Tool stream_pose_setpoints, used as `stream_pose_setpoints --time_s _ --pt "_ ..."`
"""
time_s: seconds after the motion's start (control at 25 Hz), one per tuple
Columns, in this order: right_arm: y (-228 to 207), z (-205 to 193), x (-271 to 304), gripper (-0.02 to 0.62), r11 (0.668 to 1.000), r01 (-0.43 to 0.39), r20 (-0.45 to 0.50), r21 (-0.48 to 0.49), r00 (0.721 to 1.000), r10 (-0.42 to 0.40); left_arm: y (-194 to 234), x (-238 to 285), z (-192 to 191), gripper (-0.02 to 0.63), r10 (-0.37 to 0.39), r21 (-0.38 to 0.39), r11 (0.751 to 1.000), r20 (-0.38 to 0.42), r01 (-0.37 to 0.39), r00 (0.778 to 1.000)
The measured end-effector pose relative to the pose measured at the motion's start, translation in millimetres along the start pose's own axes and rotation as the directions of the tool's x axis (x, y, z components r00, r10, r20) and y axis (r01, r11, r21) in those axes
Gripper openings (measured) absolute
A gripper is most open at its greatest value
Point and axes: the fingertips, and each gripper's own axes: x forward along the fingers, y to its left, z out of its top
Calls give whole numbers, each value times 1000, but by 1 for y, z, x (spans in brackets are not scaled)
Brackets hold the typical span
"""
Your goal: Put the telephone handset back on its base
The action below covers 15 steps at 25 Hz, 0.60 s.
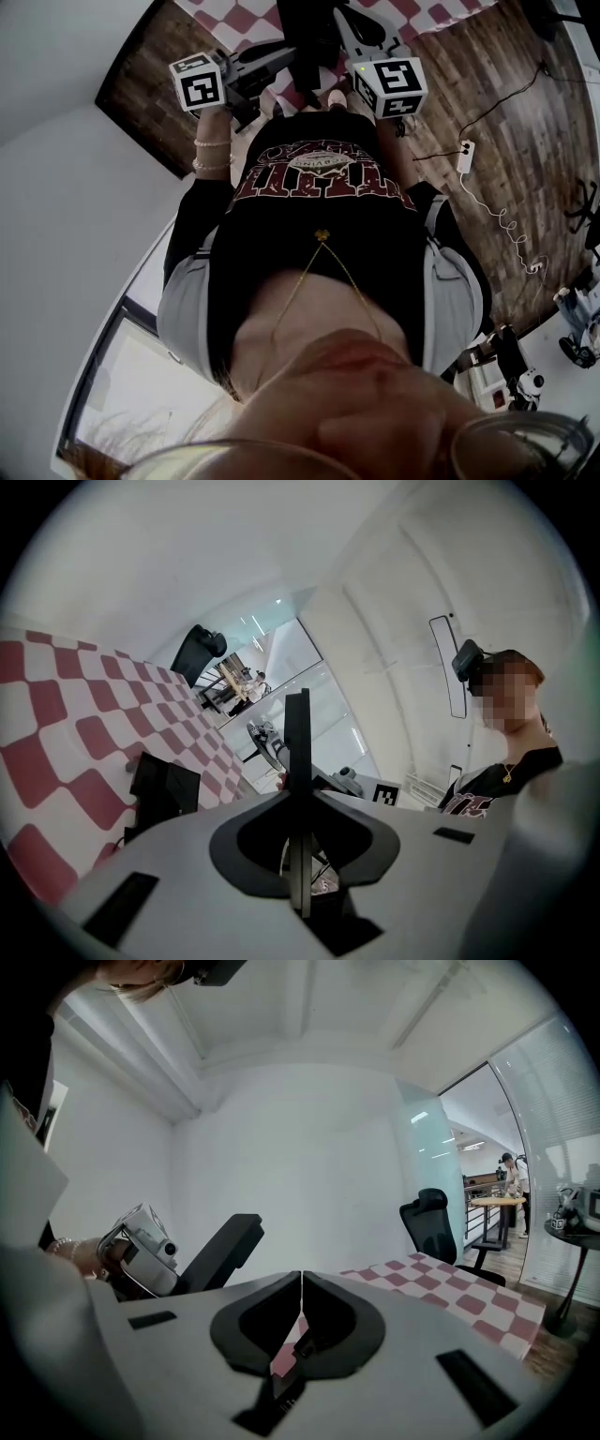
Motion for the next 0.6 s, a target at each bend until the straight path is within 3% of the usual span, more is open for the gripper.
stream_pose_setpoints --time_s 0.6 --pt "-8 -28 -10 21 988 152 -37 31 988 -151 45 -6 -13 74 -44 -67 997 -103 37 994"
